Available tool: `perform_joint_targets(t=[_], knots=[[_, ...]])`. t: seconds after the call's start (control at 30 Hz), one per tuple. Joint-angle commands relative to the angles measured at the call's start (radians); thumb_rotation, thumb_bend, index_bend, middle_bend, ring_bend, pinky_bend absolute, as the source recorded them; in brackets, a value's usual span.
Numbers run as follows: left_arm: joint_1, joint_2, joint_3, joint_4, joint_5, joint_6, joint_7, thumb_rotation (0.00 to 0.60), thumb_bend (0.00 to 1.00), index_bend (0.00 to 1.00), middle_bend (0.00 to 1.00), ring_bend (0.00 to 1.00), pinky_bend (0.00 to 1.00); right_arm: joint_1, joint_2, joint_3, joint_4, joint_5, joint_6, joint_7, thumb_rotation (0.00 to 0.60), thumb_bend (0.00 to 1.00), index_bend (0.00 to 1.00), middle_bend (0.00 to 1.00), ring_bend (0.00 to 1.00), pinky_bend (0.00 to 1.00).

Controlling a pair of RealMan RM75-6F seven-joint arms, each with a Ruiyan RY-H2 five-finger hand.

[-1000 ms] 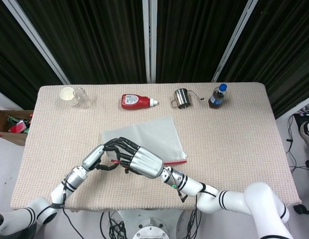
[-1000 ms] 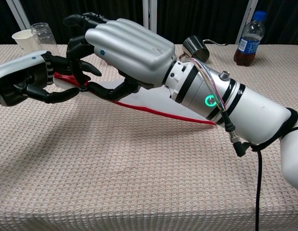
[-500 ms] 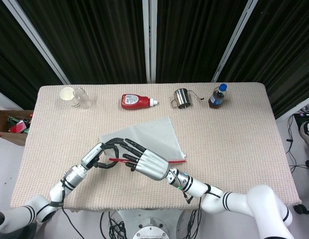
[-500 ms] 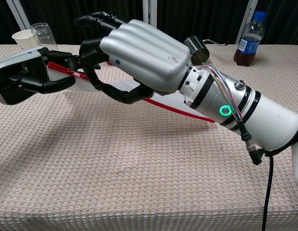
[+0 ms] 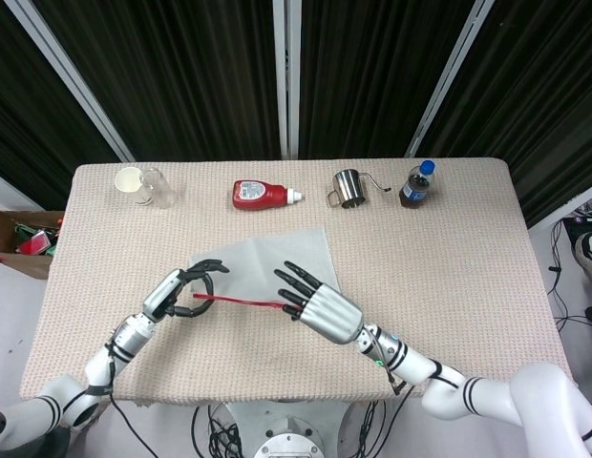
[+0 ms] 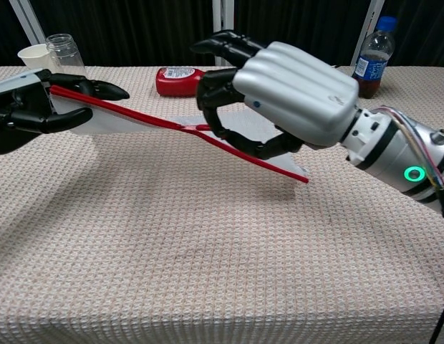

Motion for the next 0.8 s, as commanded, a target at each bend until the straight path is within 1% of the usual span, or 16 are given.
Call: perform_joint_targets(t=[0.03,0.17,0.33,0.43,0.6,0.63,0.7,0.73,0.77,0.8], knots=[[0.01,0.0,-0.003,0.008,-0.011,-0.001,0.023,0.6,0.48,0.67,0.26,0.13,0.15,-0.053,0.055,-0.033,-0.025,0.013,0.018,-0.022,0.6,0.48,0.94,0.31,0.01,0.0],[0.024,0.0,-0.008,0.014,-0.028,-0.008,0.079,0.6,0.48,0.67,0.26,0.13,0.15,-0.135,0.13,-0.068,-0.057,0.047,0.037,-0.035,0.6,0.48,0.94,0.31,0.01,0.0],[0.034,0.001,-0.011,0.002,-0.037,-0.017,0.153,0.6,0.48,0.67,0.26,0.13,0.15,-0.226,0.182,-0.095,-0.06,0.085,0.065,-0.013,0.6,0.48,0.94,0.31,0.01,0.0],[0.037,0.002,-0.009,-0.01,-0.036,-0.021,0.183,0.6,0.48,0.67,0.26,0.13,0.15,-0.259,0.191,-0.097,-0.047,0.095,0.075,0.008,0.6,0.48,0.94,0.31,0.01,0.0],[0.037,0.001,-0.01,-0.029,-0.032,-0.028,0.211,0.6,0.48,0.67,0.26,0.13,0.15,-0.276,0.193,-0.09,-0.035,0.088,0.072,0.028,0.6,0.48,0.93,0.31,0.0,0.0],[0.037,0.0,-0.011,-0.03,-0.033,-0.03,0.22,0.6,0.48,0.67,0.26,0.13,0.15,-0.277,0.196,-0.088,-0.039,0.088,0.067,0.029,0.6,0.48,0.92,0.31,0.0,0.0],[0.037,0.0,-0.009,-0.026,-0.031,-0.037,0.284,0.6,0.48,0.66,0.25,0.13,0.15,-0.279,0.215,-0.088,-0.067,0.095,0.04,0.02,0.6,0.46,0.83,0.27,0.0,0.0],[0.037,0.001,-0.007,-0.024,-0.029,-0.043,0.333,0.6,0.48,0.65,0.25,0.13,0.15,-0.28,0.228,-0.087,-0.089,0.106,0.023,0.009,0.6,0.4,0.71,0.22,0.0,0.0],[0.035,0.009,0.001,-0.028,-0.024,-0.058,0.415,0.6,0.46,0.6,0.23,0.12,0.15,-0.283,0.25,-0.085,-0.131,0.128,-0.006,-0.011,0.6,0.33,0.58,0.18,0.0,0.0],[0.034,0.02,0.008,-0.039,-0.021,-0.072,0.486,0.6,0.43,0.53,0.21,0.12,0.15,-0.287,0.269,-0.083,-0.171,0.15,-0.03,-0.025,0.6,0.23,0.4,0.13,0.0,0.0]])
